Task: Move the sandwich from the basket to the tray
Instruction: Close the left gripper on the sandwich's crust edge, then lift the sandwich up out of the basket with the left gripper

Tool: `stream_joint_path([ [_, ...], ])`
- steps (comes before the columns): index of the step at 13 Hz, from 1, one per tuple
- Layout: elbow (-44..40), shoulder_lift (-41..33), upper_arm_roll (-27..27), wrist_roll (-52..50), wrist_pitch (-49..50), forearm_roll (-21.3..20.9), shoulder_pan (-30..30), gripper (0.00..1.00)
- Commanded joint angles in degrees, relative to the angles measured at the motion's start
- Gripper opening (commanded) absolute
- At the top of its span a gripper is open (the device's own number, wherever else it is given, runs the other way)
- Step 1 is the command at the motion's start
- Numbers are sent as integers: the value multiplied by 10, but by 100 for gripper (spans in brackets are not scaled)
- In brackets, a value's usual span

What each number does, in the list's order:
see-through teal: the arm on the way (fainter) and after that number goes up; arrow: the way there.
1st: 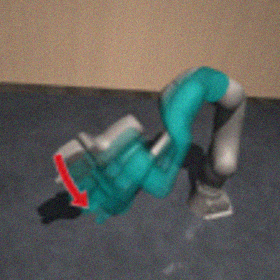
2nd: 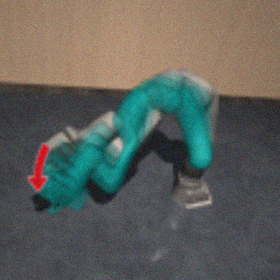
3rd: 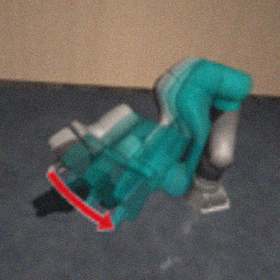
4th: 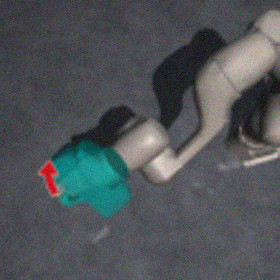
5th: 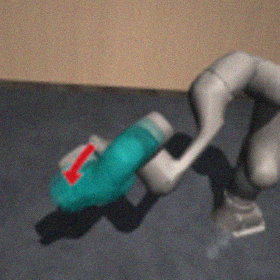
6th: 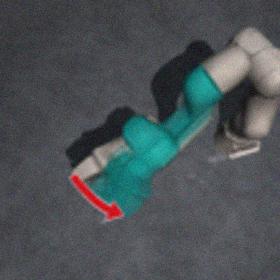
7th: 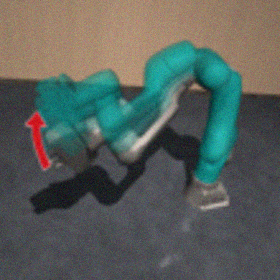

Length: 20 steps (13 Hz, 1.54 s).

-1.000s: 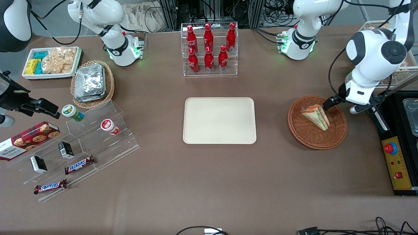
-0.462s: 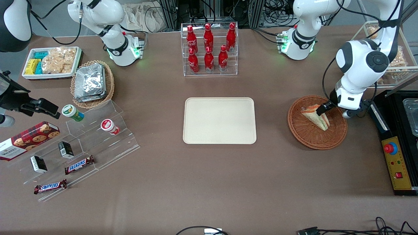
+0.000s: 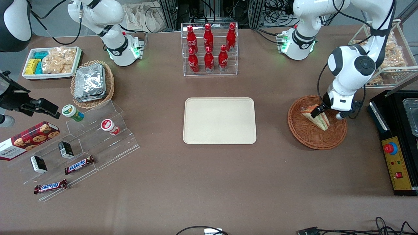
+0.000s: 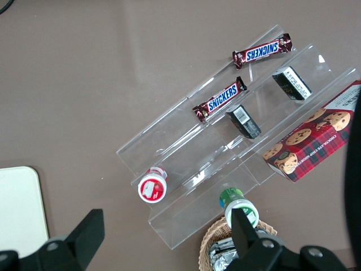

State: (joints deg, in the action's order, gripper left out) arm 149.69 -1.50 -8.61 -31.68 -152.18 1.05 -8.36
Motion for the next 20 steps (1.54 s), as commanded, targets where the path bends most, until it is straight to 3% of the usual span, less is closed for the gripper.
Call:
stream_joint_path([
  [1, 24, 14, 0, -11, -51, 5, 4, 100],
  [5, 38, 46, 0, -11, -106, 4, 4, 99],
  [6, 40, 51, 0, -11, -115, 4, 4, 91],
  [8, 41, 51, 0, -3, -116, 2, 4, 52],
  [9, 41, 49, 0, 0, -115, 1, 4, 36],
  [10, 41, 46, 0, 6, -112, -1, 4, 27],
  [12, 39, 28, 0, 30, -93, -1, 4, 22],
  [15, 21, -42, -1, 82, 3, -3, 4, 22],
  [20, -28, -125, -33, 280, 153, -4, 4, 21],
])
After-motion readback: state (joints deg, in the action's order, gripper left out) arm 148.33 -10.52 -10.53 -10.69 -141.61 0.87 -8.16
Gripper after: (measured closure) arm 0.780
